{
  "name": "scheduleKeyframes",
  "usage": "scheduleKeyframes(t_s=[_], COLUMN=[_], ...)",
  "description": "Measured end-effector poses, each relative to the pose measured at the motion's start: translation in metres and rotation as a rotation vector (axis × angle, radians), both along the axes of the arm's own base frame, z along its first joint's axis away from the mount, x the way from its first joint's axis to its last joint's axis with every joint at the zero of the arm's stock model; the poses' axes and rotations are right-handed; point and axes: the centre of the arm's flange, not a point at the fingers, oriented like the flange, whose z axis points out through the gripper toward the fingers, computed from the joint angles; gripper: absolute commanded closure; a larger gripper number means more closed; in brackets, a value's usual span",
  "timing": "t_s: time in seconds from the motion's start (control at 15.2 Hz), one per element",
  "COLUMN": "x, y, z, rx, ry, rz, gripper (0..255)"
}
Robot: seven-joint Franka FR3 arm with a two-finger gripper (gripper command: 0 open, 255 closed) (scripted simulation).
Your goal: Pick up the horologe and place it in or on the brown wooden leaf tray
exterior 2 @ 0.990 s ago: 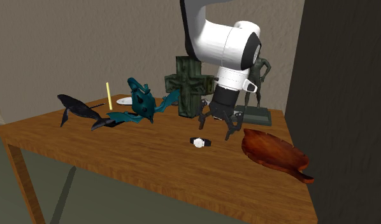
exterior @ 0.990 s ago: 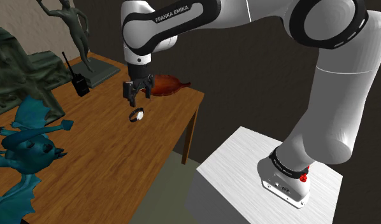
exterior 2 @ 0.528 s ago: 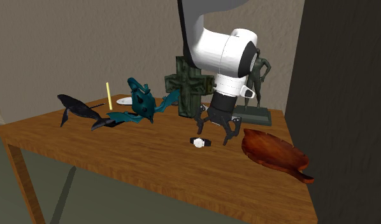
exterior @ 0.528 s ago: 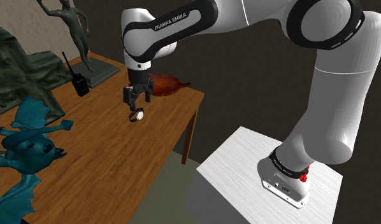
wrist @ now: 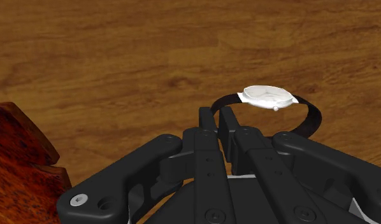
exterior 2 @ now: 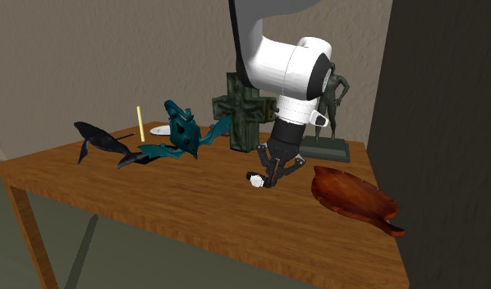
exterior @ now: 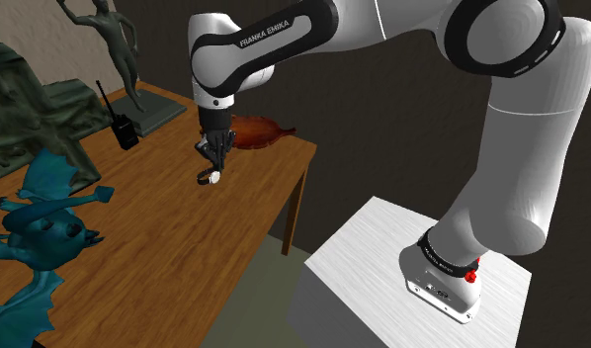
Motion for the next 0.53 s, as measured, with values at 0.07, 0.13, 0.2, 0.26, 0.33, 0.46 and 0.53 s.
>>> scheduleKeyframes(t_s=[0.07,0.13,0.2,0.26,0.33,0.46,0.53], x=[0.000,0.000,0.000,0.000,0.000,-0.001,0.000], y=[0.000,0.000,0.000,0.000,0.000,0.000,0.000], z=[0.000,0.000,0.000,0.000,0.000,0.006,0.011], rx=[0.000,0.000,0.000,0.000,0.000,0.000,0.000], ry=[0.000,0.000,0.000,0.000,0.000,0.000,0.000], rz=[0.000,0.000,0.000,0.000,0.000,0.000,0.000], gripper=[255,255,255,255,255,255,255])
